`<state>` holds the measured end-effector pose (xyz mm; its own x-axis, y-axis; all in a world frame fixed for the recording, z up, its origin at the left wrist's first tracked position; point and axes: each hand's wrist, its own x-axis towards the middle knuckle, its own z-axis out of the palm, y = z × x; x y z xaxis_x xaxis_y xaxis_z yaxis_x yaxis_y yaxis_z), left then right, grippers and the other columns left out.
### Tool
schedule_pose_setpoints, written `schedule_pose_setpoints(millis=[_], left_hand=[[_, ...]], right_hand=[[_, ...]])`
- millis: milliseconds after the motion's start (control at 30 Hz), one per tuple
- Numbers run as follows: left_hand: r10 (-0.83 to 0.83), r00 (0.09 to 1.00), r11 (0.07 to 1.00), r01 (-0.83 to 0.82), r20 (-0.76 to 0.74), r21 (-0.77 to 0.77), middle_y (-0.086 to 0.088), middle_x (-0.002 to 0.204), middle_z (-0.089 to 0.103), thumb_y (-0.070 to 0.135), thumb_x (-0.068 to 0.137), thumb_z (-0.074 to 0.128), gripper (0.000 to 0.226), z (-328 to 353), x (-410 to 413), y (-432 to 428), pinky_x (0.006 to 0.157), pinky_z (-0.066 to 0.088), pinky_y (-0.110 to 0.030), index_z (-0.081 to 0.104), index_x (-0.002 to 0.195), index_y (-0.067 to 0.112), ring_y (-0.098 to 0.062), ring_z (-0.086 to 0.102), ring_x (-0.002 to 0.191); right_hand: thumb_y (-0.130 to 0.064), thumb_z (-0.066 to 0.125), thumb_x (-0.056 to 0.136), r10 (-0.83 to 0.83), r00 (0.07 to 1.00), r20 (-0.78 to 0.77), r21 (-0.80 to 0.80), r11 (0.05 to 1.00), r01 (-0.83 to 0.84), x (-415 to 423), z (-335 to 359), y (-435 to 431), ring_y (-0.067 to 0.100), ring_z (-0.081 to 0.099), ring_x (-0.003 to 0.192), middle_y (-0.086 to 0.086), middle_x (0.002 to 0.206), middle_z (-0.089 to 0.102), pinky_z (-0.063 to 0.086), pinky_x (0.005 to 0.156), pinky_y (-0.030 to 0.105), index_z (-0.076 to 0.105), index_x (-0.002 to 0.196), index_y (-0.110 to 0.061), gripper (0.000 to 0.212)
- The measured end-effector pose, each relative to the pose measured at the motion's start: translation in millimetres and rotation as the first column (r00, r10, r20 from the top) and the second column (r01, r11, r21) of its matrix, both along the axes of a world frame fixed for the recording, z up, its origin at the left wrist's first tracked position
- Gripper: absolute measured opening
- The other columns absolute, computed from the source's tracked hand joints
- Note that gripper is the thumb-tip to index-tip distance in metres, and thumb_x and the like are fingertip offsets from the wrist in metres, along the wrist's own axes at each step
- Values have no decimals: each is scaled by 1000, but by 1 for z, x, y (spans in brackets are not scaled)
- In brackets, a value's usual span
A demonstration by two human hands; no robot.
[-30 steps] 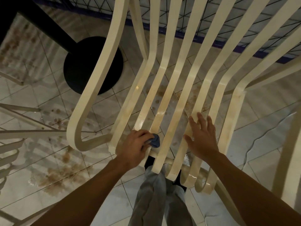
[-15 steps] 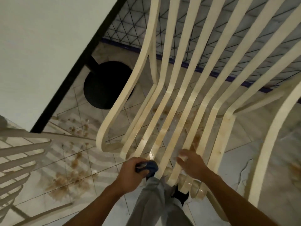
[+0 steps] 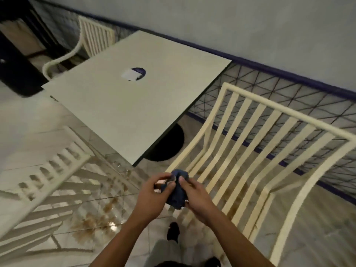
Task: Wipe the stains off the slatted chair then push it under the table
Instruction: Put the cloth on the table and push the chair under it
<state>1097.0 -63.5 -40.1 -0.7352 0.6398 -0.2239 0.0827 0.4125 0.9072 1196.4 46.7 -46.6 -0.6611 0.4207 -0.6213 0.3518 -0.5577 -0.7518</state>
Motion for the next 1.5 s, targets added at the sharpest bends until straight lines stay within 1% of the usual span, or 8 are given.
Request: schedule_pose_setpoints(millis=[167,300,367,533,633,1033,1300,1500], left_hand=[[230,966,972,-235,121,29,-2,102,68,15,96,56,16,22,-36,-12,72,55,-19,65,103,26,-12,65,94],[333,843,928,-372,422,9,-9,106,72,21,96,57,18,24,-88,-22,79,59,-39,65,111,14,-23,70,96],[288,781,927,-373,555,44,-12,107,72,23,92,65,26,26,-114,-25,73,58,-37,64,113,9,-27,70,98],[304,871,932,-356,385,71,-11,103,73,10,88,69,16,28,-166,-23,79,59,-39,67,103,15,-24,71,93],[370,860,910,-411,350,48,-6,93,73,4,89,66,16,20,-192,-15,66,58,-29,66,96,17,-19,71,84],[427,833,900,-429,352,-76,-11,107,68,-6,83,62,34,-24,-238,9,78,59,-41,59,110,14,-27,67,96],[359,917,931,-337,175,-144,-4,114,63,20,86,69,31,-34,-244,5,84,57,-44,54,112,22,-20,64,94],[360,933,915,-356,-11,-189,-8,133,49,26,86,70,63,-22,-244,3,89,45,-30,41,141,15,-21,52,112]], right_hand=[[-21,49,100,124,990,63,131,983,-131,-50,28,-2,24,71,89,11,100,73,60,77,41,66,106,-14,19],[-16,44,101,201,978,47,239,949,-207,-101,46,3,23,67,92,8,101,71,58,74,40,64,101,-17,20],[-18,47,101,223,974,33,258,940,-223,-127,46,8,20,65,94,5,106,68,57,74,38,62,108,-18,17],[-26,64,95,271,962,31,267,925,-269,-190,32,28,23,70,95,10,106,71,58,74,34,59,123,-14,32],[-23,69,90,259,961,94,353,894,-276,-220,20,40,22,70,95,10,103,72,58,86,40,62,122,-10,35],[-7,65,89,220,940,261,647,683,-340,-275,-11,51,16,61,108,3,119,67,45,92,20,63,126,-12,37],[0,57,87,306,891,335,675,582,-454,-271,-15,50,20,57,119,4,133,61,44,99,22,57,134,-14,49],[-9,58,93,280,886,370,663,588,-463,-261,-11,53,20,54,122,2,137,56,42,104,26,54,136,-14,43]])
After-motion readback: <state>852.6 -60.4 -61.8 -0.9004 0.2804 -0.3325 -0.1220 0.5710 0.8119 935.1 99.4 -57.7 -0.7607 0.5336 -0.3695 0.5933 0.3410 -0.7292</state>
